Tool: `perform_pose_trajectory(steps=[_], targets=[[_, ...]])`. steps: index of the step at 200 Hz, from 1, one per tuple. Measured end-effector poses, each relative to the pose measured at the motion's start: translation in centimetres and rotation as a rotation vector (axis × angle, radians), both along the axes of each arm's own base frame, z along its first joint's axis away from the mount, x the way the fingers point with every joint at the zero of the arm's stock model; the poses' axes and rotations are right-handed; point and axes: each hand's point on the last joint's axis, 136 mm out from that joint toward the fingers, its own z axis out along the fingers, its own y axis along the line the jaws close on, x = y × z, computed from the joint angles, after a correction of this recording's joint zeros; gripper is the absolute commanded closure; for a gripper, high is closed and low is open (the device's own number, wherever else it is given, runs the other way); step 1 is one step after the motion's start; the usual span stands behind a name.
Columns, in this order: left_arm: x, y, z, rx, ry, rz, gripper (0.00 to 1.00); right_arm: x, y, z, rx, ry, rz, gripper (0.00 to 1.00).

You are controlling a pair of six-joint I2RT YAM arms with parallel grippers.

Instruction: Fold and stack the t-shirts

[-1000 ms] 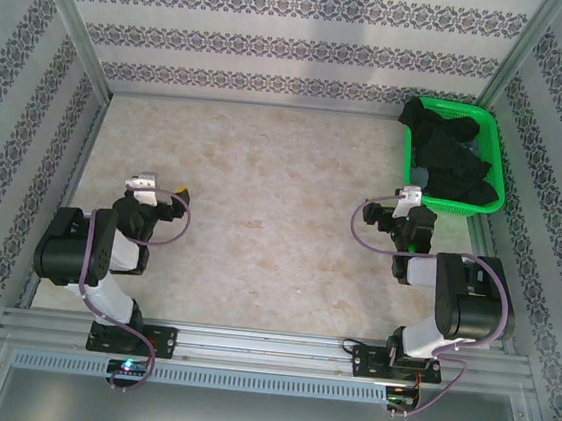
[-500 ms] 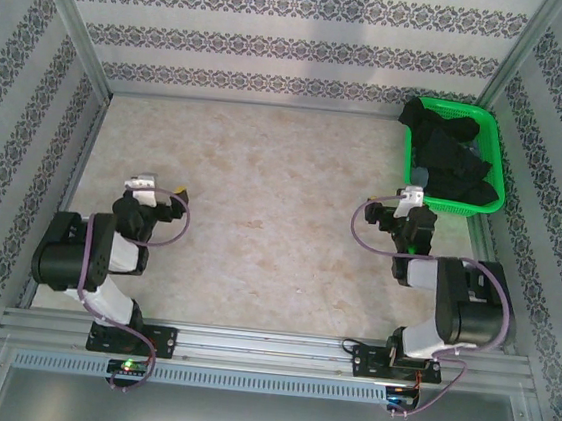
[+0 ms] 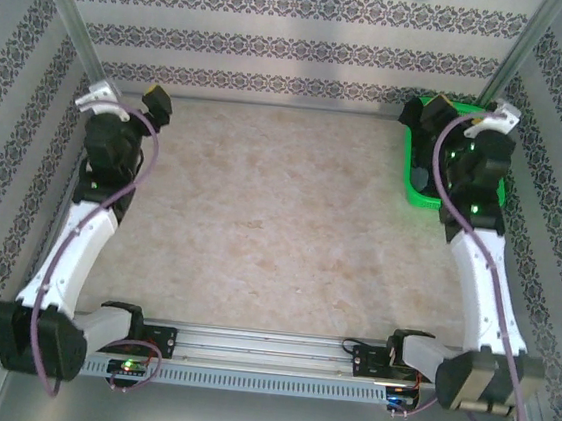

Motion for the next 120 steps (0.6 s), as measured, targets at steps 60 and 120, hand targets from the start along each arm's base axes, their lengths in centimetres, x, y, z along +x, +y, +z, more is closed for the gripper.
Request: perform_pose_trajectory(steps=[60,120], targets=[[6.3,-12.0,-11.8,-0.235,0.452,-0.349,0.02,6.9,-5.6,-14.4,0.182,0.514,-0.221,0.11],[3.9,-24.3,-13.4,-0.365,0.539,-0.672,0.08,12.4,-9.3,-23.4,0.270,0.693,-0.265,0.10]])
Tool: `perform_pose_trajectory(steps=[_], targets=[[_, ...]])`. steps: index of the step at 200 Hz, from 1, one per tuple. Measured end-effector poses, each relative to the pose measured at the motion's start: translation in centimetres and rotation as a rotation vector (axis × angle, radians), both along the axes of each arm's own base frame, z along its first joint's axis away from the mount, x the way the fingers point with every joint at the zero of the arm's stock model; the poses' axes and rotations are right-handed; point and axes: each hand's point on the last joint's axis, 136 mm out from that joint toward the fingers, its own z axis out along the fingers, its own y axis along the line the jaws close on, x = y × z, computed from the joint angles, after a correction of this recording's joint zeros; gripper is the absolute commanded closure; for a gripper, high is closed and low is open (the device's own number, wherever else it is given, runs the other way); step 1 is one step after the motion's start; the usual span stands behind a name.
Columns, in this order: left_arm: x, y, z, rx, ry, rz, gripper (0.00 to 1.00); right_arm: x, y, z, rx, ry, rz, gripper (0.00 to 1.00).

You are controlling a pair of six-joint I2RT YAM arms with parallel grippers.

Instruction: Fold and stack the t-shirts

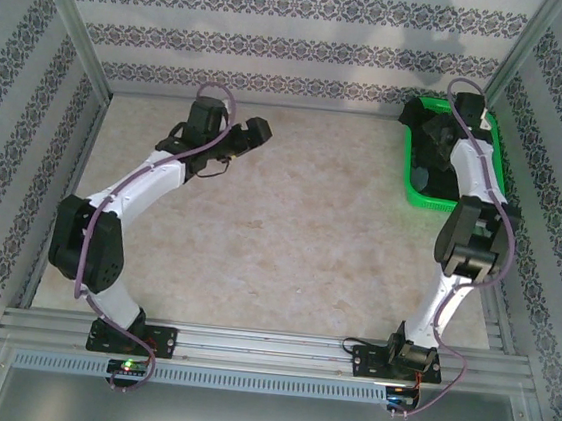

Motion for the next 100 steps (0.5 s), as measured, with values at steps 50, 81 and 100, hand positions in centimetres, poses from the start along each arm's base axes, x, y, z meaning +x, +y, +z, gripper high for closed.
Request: perform_pose_trajectory(steps=[50,81,100], targets=[[-1.2,-2.4,-0.3,-0.054,0.039,-0.062,0.11,0.4,-0.1,-5.4,0.071,0.098,-0.041,0.28],[-1.3,-2.5,-0.3,-0.058,0.042,-0.068,0.13,0.7,-0.7,-6.2,0.099,0.100,-0.060,0.68],[-1.4,-2.5,-0.3,-0.059,0.043,-0.071,0.16,1.0,-0.8,-5.8,0.106,0.083,-0.058,0.99]])
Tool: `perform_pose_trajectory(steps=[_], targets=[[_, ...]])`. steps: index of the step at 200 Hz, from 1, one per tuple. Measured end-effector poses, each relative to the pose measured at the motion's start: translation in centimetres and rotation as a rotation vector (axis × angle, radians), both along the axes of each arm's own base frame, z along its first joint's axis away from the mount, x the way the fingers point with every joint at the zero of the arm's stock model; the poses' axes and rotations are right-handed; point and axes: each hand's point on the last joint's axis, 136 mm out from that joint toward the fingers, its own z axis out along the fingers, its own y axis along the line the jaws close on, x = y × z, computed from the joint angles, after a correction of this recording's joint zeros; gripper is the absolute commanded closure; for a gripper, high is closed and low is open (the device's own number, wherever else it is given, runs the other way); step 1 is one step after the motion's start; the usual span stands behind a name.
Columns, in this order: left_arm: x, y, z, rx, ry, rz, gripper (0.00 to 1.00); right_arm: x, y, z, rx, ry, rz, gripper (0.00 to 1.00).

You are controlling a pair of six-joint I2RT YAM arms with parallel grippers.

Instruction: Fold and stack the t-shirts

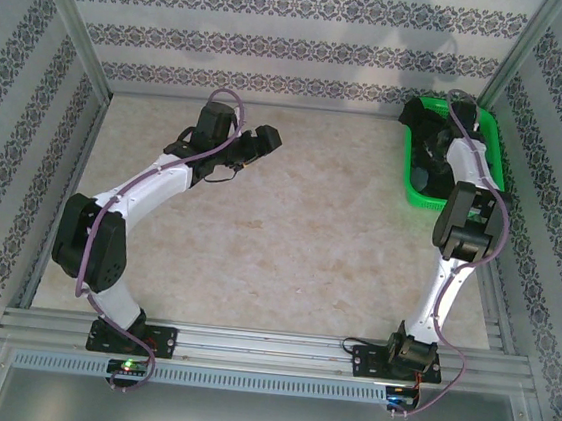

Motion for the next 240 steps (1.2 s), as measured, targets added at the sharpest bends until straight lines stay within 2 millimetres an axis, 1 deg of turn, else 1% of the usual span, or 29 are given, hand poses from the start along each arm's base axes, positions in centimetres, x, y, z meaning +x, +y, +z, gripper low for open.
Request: perform_pose_trajectory(steps=[2,16,29,37,49,57,60,65,80,83,86,101,120,133,137,144,158,179,199,212,225,231,240], targets=[[0.0,0.0,0.0,0.000,-0.001,0.000,0.16,0.1,0.0,0.0,0.002,-0.004,-0.003,1.00],[-0.2,0.1,0.2,0.002,-0.001,-0.001,0.18,0.1,0.0,0.5,-0.005,-0.026,-0.003,1.00],[-0.5,0.2,0.7,0.001,-0.008,-0.001,0.19,-1.0,0.4,1.1,-0.021,-0.033,0.002,1.00],[-0.7,0.3,1.0,-0.001,-0.015,-0.001,0.19,-1.8,0.8,2.1,-0.036,-0.043,0.007,1.00],[-1.2,0.6,1.5,0.000,-0.024,0.002,0.20,-3.0,1.7,4.6,-0.067,-0.077,0.017,1.00],[-1.5,0.8,1.8,0.001,-0.030,0.005,0.20,-3.7,2.3,7.0,-0.094,-0.117,0.025,1.00],[-1.6,0.8,1.9,0.000,-0.032,0.005,0.20,-4.1,2.7,8.4,-0.110,-0.141,0.031,1.00],[-1.8,0.9,2.0,0.001,-0.036,0.007,0.20,-4.4,3.2,10.0,-0.126,-0.170,0.038,1.00],[-2.0,1.1,2.1,0.005,-0.038,0.009,0.21,-5.7,4.7,16.6,-0.182,-0.307,0.058,1.00],[-2.1,1.1,2.2,0.006,-0.037,0.010,0.21,-5.9,4.9,17.7,-0.190,-0.331,0.060,1.00],[-2.0,1.1,2.1,0.007,-0.036,0.012,0.21,-6.3,5.3,19.3,-0.201,-0.365,0.066,1.00],[-2.0,1.4,1.8,0.022,-0.028,0.022,0.21,-7.8,6.5,25.0,-0.235,-0.493,0.082,1.00],[-2.1,1.7,1.4,0.043,-0.021,0.030,0.22,-9.3,7.0,30.7,-0.269,-0.615,0.094,1.00],[-2.1,2.0,1.1,0.061,-0.016,0.040,0.22,-9.8,7.7,33.7,-0.294,-0.677,0.113,1.00],[-2.1,2.1,1.0,0.067,-0.014,0.044,0.22,-9.8,8.0,34.4,-0.299,-0.690,0.119,1.00],[-2.1,2.3,0.8,0.078,-0.009,0.052,0.22,-10.0,8.8,35.8,-0.308,-0.719,0.140,1.00],[-2.1,2.7,0.4,0.101,0.002,0.070,0.23,-10.4,11.1,38.4,-0.321,-0.776,0.198,1.00],[-2.1,3.4,0.2,0.130,0.009,0.094,0.23,-11.7,15.7,42.9,-0.337,-0.876,0.300,1.00],[-2.5,4.2,0.7,0.157,0.002,0.123,0.23,-13.3,20.3,47.3,-0.344,-0.988,0.394,1.00],[-2.8,4.8,1.4,0.170,-0.010,0.143,0.23,-14.4,23.2,49.7,-0.333,-1.058,0.447,1.00],[-3.0,5.6,2.2,0.180,-0.027,0.171,0.23,-15.0,25.9,51.1,-0.306,-1.104,0.494,1.00],[-3.2,5.9,2.6,0.187,-0.034,0.182,0.23,-15.0,27.3,51.3,-0.288,-1.116,0.519,1.00],[-3.5,6.6,3.2,0.199,-0.044,0.207,0.23,-14.9,29.5,50.9,-0.264,-1.117,0.559,1.00]])
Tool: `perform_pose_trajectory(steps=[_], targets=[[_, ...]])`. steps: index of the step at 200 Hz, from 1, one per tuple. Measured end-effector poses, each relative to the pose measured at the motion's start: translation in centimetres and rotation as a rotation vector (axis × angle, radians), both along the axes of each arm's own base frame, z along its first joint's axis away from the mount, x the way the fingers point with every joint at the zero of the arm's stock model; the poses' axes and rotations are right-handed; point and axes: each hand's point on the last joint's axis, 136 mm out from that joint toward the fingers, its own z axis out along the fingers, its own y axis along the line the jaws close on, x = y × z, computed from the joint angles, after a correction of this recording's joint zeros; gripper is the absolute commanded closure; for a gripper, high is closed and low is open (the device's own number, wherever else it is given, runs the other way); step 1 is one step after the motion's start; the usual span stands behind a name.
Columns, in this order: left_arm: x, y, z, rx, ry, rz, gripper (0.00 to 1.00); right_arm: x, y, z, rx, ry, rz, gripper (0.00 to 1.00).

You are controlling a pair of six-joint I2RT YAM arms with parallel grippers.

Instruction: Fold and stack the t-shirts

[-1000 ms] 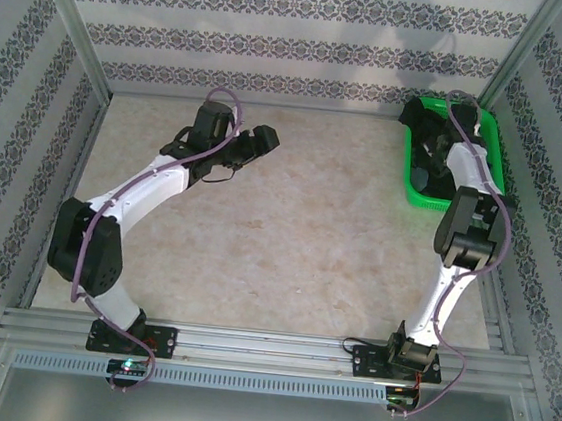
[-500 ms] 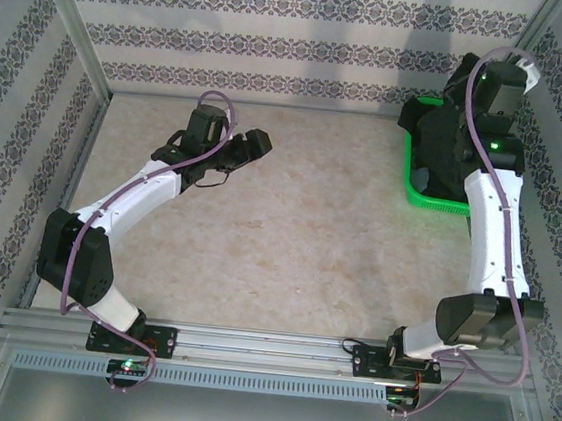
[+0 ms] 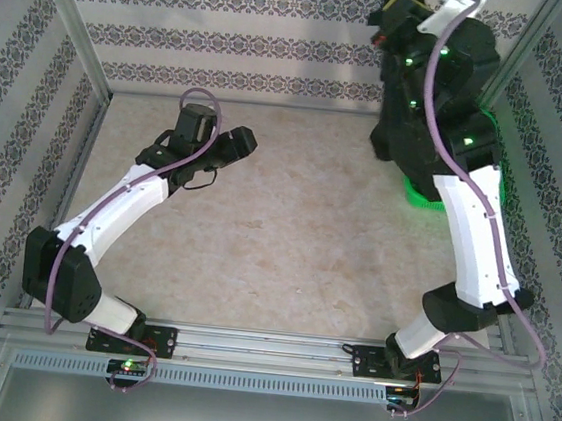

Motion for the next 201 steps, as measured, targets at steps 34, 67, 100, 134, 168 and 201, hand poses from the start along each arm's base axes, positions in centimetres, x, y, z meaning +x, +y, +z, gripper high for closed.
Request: perform_pose_trajectory(steps=[34,67,100,134,168,201], targets=[[-1.1,2.7,1.6,0.048,-0.031,0.096,0.24,2.9,11.0,-6.9,-0.062,0.134,0.170,1.00],[-2.6,5.0,1.4,0.082,-0.023,0.166,0.24,5.2,23.1,-20.2,-0.145,0.386,0.383,0.81],[-4.0,6.1,-1.7,0.100,0.063,0.203,0.24,4.4,30.0,-32.3,-0.246,0.647,0.549,0.36],[-5.7,5.6,-5.8,0.069,0.187,0.183,0.20,3.5,27.5,-34.7,-0.299,0.753,0.535,0.37],[-5.9,2.1,-9.3,0.023,0.311,0.093,0.19,3.6,14.8,-34.6,-0.227,0.833,0.350,0.41],[-5.6,-1.1,-13.6,0.037,0.447,0.035,0.20,4.1,0.6,-38.6,-0.105,0.944,0.082,0.42]])
